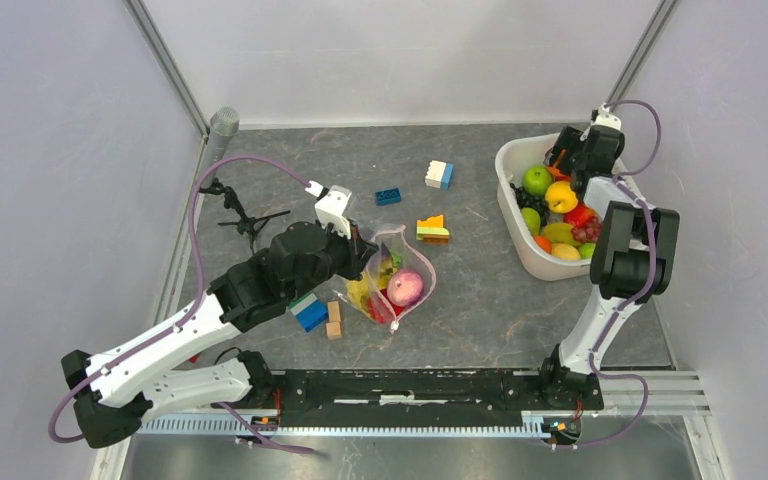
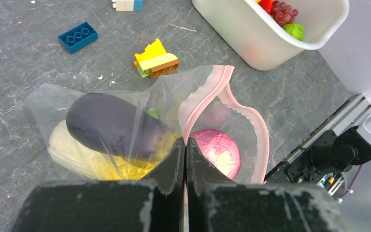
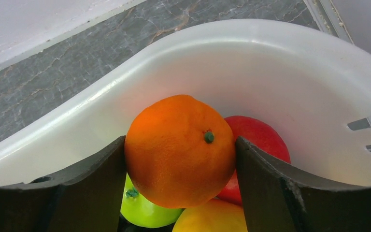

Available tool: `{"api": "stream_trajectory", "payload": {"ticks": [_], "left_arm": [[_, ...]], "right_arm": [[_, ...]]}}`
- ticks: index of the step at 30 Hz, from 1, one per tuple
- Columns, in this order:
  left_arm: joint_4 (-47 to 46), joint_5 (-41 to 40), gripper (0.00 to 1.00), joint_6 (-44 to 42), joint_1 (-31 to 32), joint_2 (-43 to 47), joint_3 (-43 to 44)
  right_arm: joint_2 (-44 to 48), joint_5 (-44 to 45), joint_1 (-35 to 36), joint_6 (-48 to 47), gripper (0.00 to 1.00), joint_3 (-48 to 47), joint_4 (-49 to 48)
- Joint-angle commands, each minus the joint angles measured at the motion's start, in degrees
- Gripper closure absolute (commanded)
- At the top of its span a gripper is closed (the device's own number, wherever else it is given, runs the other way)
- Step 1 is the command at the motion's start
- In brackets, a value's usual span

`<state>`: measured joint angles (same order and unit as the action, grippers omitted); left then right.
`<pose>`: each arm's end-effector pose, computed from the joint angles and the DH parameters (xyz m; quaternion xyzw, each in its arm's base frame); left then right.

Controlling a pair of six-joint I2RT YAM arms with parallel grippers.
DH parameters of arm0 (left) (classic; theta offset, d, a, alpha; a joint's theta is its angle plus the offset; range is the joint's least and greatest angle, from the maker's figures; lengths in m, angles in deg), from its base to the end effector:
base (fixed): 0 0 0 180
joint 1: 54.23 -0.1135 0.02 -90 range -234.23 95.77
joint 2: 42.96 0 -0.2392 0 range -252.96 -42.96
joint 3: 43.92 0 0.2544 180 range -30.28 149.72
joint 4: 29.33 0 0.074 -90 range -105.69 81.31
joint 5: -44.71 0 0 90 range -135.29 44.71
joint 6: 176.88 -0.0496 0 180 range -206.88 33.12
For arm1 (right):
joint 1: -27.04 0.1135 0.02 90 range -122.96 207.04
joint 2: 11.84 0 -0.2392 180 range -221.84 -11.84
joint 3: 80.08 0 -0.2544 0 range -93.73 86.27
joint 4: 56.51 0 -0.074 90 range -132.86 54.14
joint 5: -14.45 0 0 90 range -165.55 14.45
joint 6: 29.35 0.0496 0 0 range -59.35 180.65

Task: Place the food in the zip-top bag and seal the zipper
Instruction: Pick up the fake fruit from the bin.

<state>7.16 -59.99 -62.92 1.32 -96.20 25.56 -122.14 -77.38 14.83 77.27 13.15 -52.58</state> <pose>0.1436 -0.1871 0.3341 0.1511 0.8028 -0.2820 0.5031 0.4361 -0.0928 0.1793 0.2047 0.8298 0.0336 0.5181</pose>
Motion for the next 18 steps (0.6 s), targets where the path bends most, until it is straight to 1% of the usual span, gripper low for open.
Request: {"api": "stream_trajectory", "payload": {"ticks": [1,3,4,8,11,16,18], "left_arm": [[-0.6,0.3,0.97,-1.9,-0.5,0.4,1.3],[-0.6,0.2,0.97,-2.0,-0.5,0.6,1.1],[-0.6,0.3,0.97,-2.0,-0.6,0.7,1.1],[-0.5,0.7,0.97,-2.0,-0.6,1.2,1.0],[-0.4,0.8,0.97,-1.8,-0.6,1.7,0.9],[-0.8,1.2,0.97,-1.3,-0.7,2.1,0.4],[-1.0,1.4,0.97,-1.2,-0.7,2.1,0.3]], "right_arm": [[-1.4,-4.0,-0.6,-0.4,0.29,-4.3,-2.8],[-0.4,-5.3,-0.6,-0.3,0.39,-3.6,-3.0],[0.4,-6.1,-0.6,-0.2,0.41,-2.8,-3.2],[6.5,-8.5,-0.6,0.3,0.42,3.5,-5.8],[13.6,-9.9,-0.5,0.5,0.43,9.6,-7.6],[25.6,-16.3,-0.6,2.3,0.44,21.2,-11.1],[30.6,-17.5,-0.5,3.5,0.44,26.3,-12.5]]}}
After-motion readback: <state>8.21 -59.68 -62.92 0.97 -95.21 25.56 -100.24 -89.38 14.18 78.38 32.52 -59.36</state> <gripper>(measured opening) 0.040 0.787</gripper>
